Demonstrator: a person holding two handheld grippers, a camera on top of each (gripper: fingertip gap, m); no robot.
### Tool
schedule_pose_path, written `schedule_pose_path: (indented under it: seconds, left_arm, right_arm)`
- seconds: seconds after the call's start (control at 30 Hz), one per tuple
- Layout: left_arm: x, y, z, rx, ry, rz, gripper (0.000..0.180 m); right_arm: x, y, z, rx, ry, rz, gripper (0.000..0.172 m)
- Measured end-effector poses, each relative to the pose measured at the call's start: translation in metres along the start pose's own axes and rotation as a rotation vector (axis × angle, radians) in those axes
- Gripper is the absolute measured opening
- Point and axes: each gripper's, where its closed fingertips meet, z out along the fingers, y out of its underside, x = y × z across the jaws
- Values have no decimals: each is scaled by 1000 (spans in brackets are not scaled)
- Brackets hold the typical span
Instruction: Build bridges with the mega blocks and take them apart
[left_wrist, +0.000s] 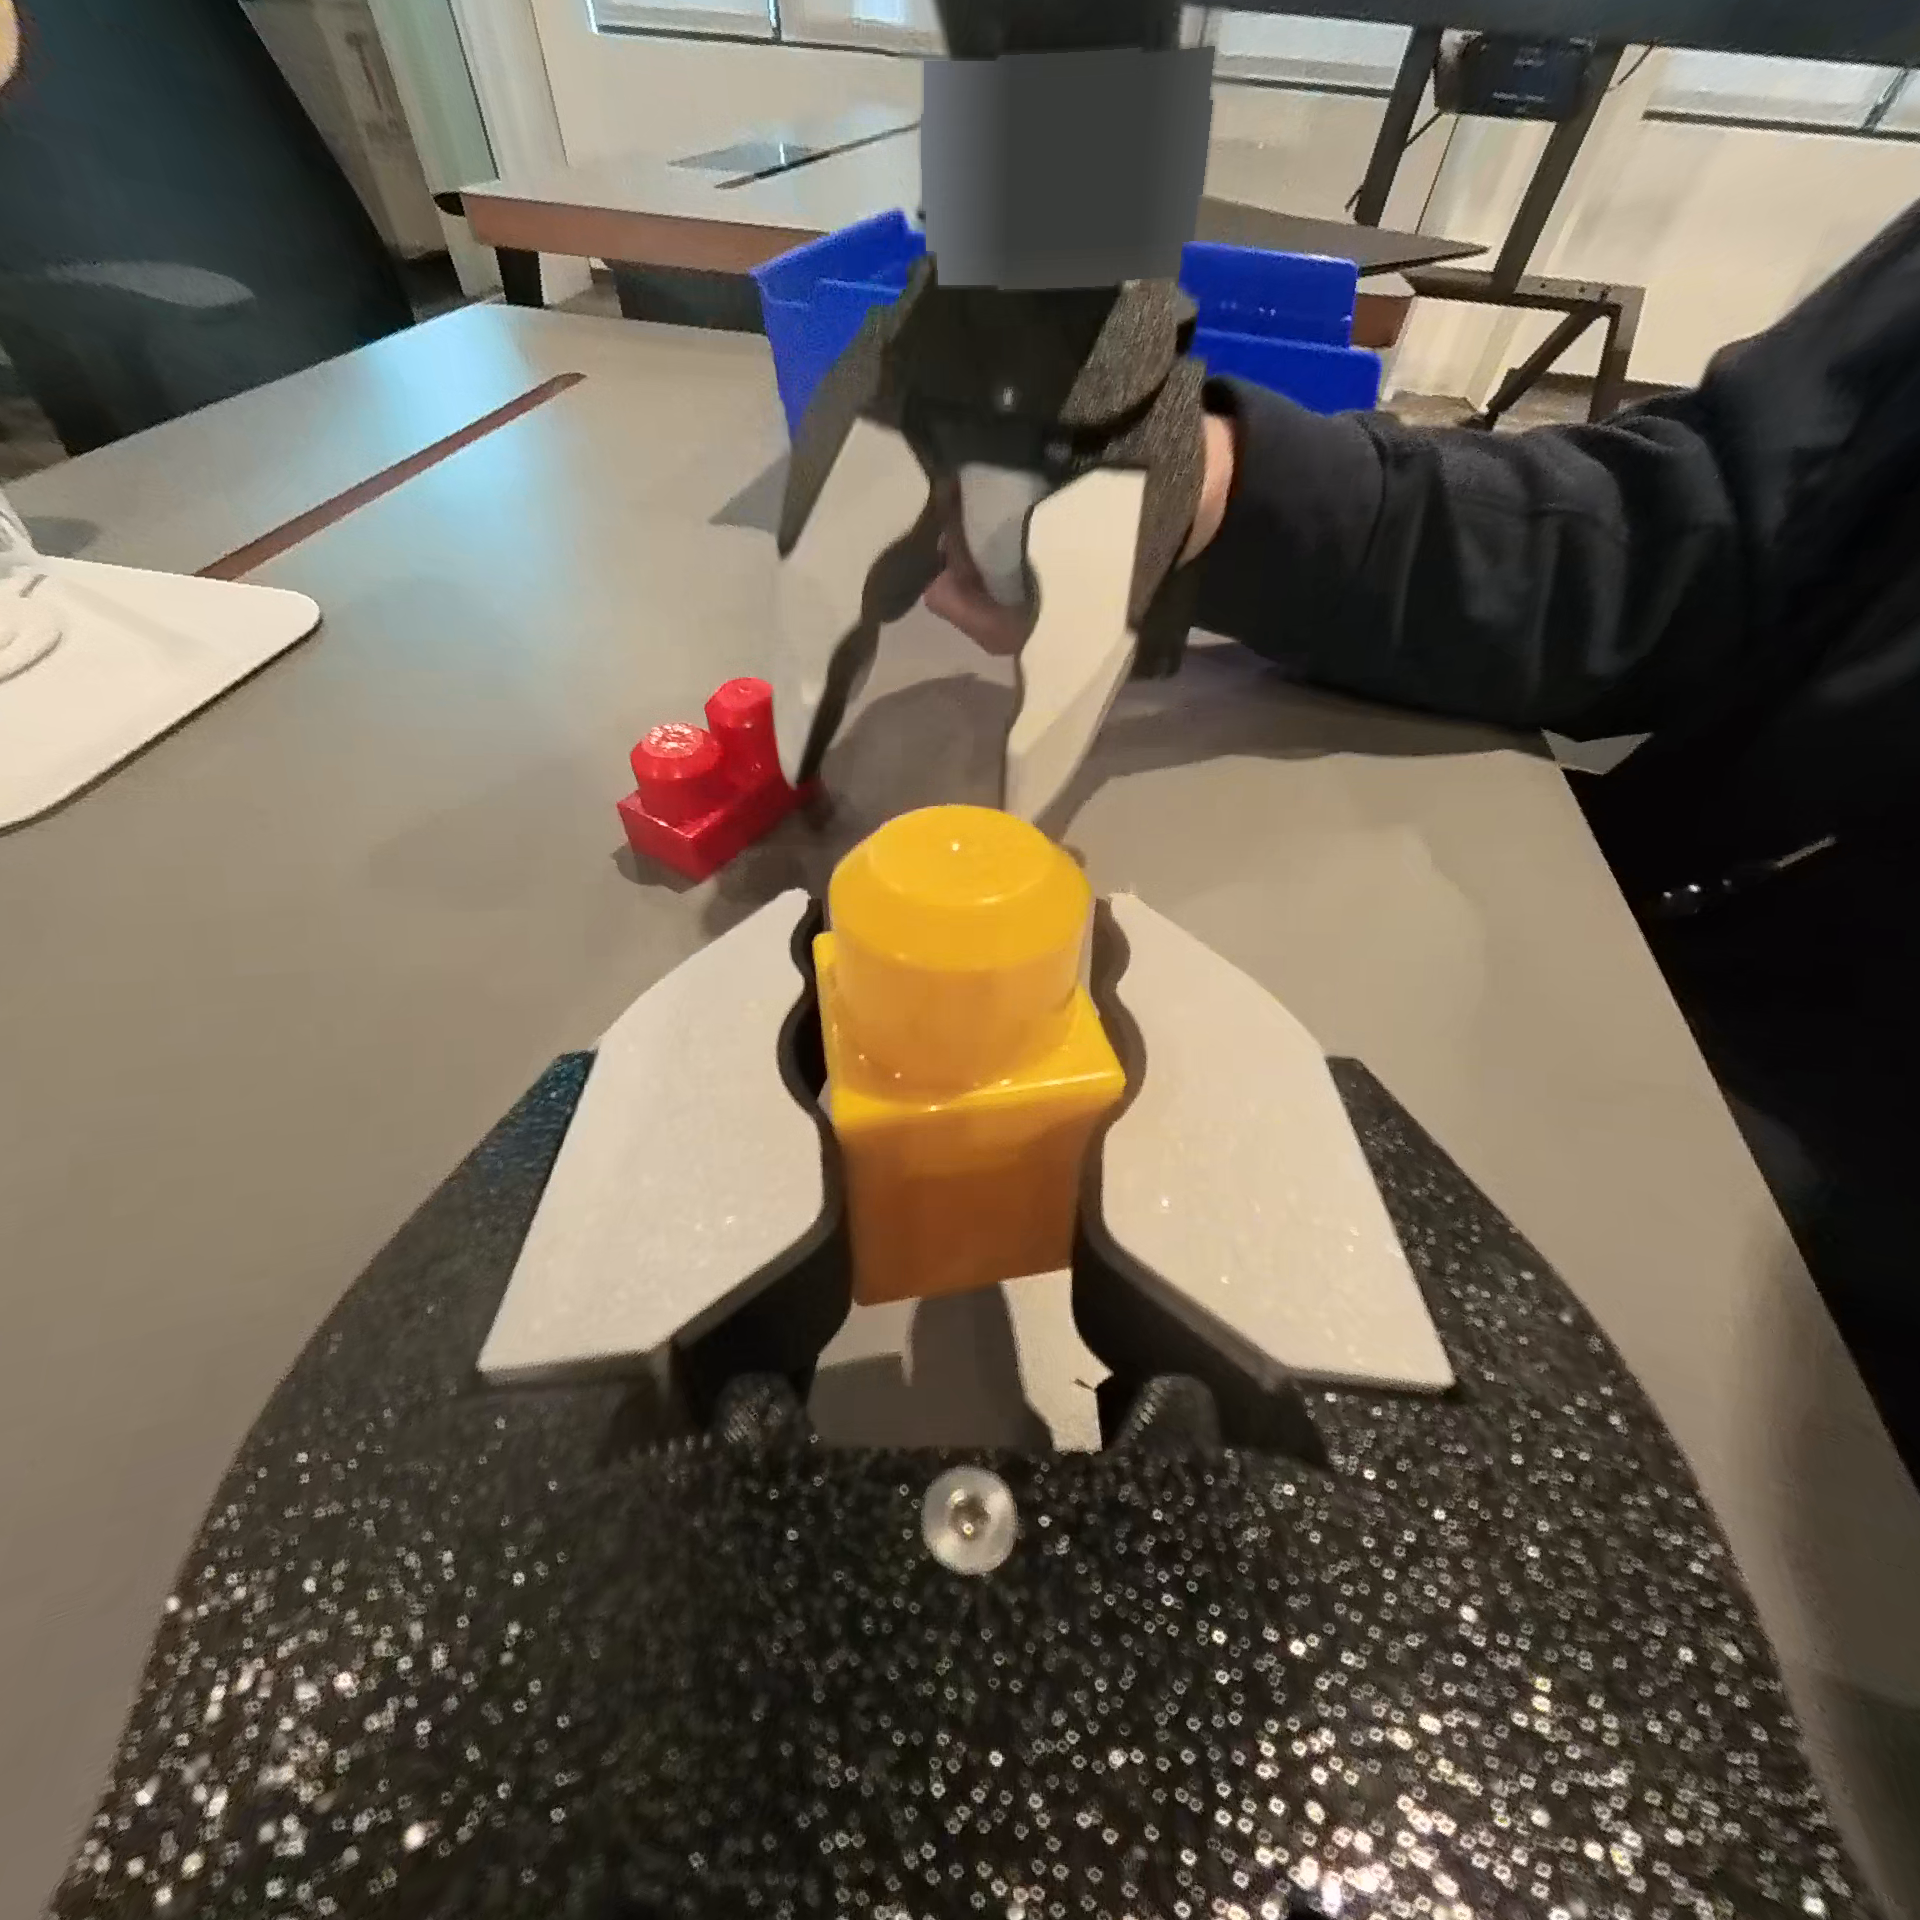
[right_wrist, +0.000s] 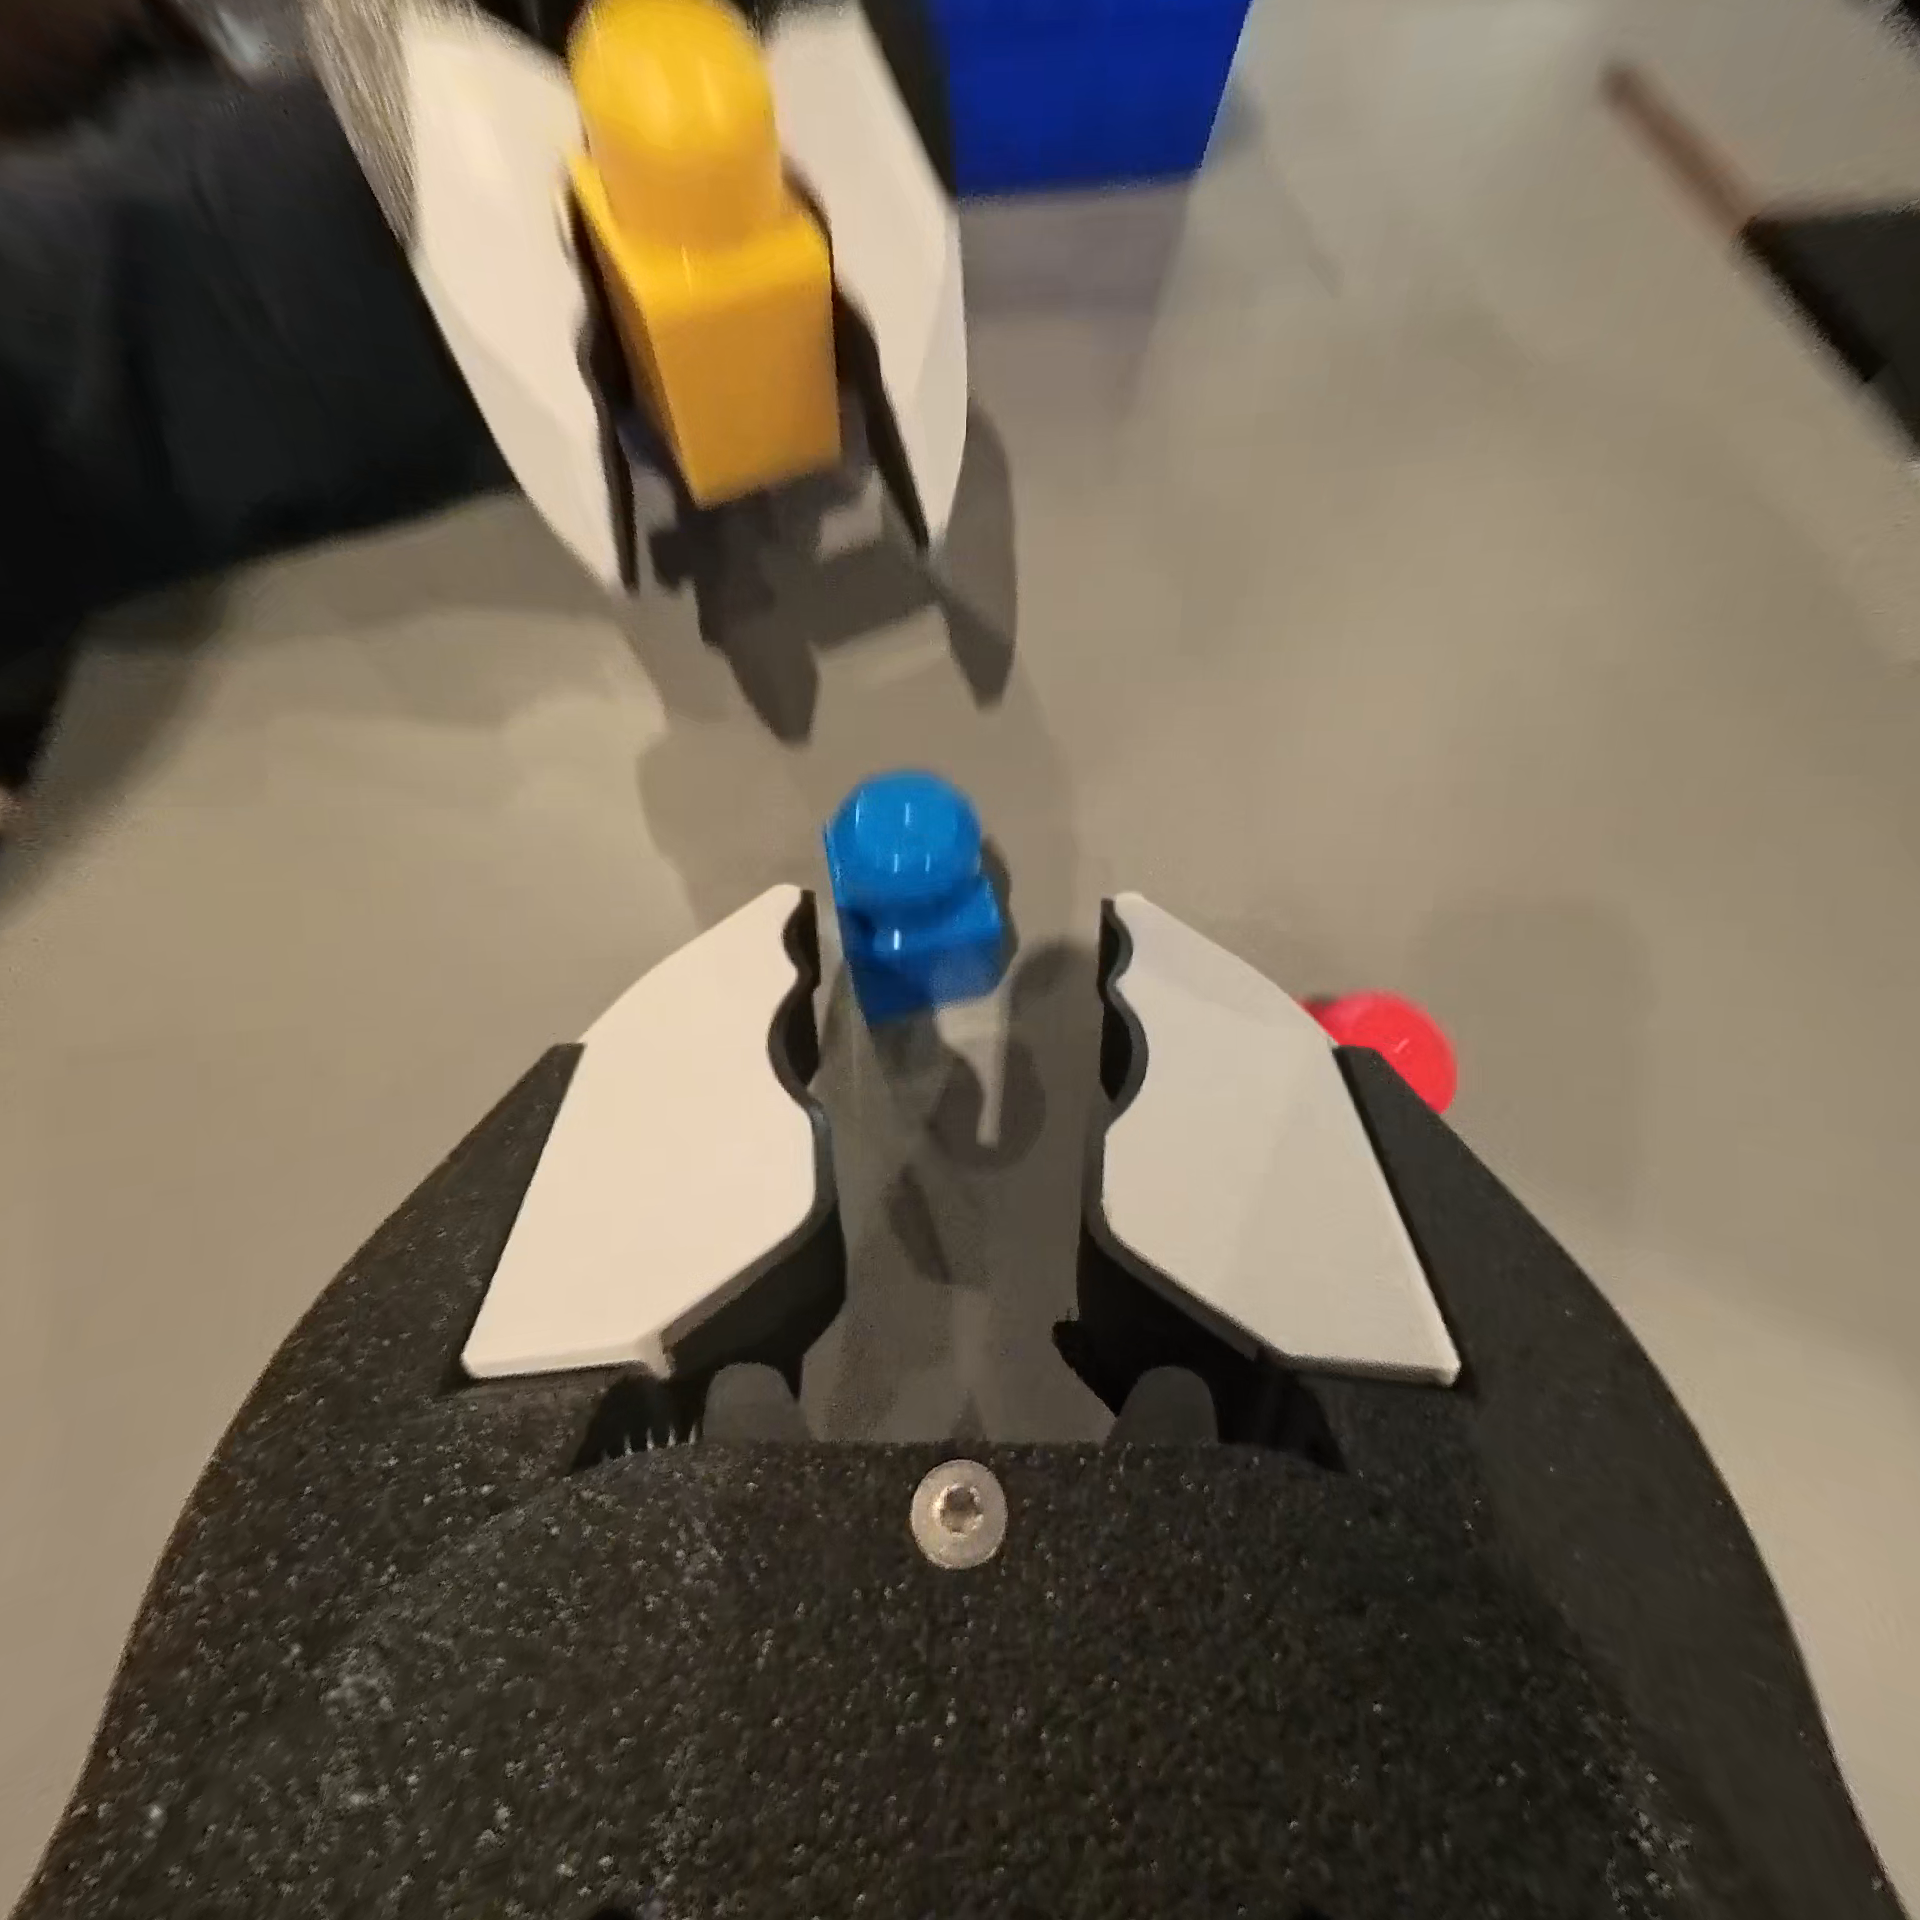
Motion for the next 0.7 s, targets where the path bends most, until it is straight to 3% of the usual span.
schedule_pose_path:
  seconds: [0.27, 0.4, 0.6, 0.7]
  left_arm:
    - [3, 11, 7, -45, 30, -18, 49]
    - [1, 12, 7, -46, 20, -18, 49]
    - [-1, 13, 9, -40, 14, -21, 49]
    - [1, 13, 12, -43, 21, -16, 49]
  right_arm:
    - [-9, 4, 22, -45, -49, -67, 33]
    - [-11, 2, 23, -46, -41, -94, 32]
    - [-18, -40, 0, 216, -67, -71, 32]
    - [-21, -45, -1, 238, -64, -82, 32]
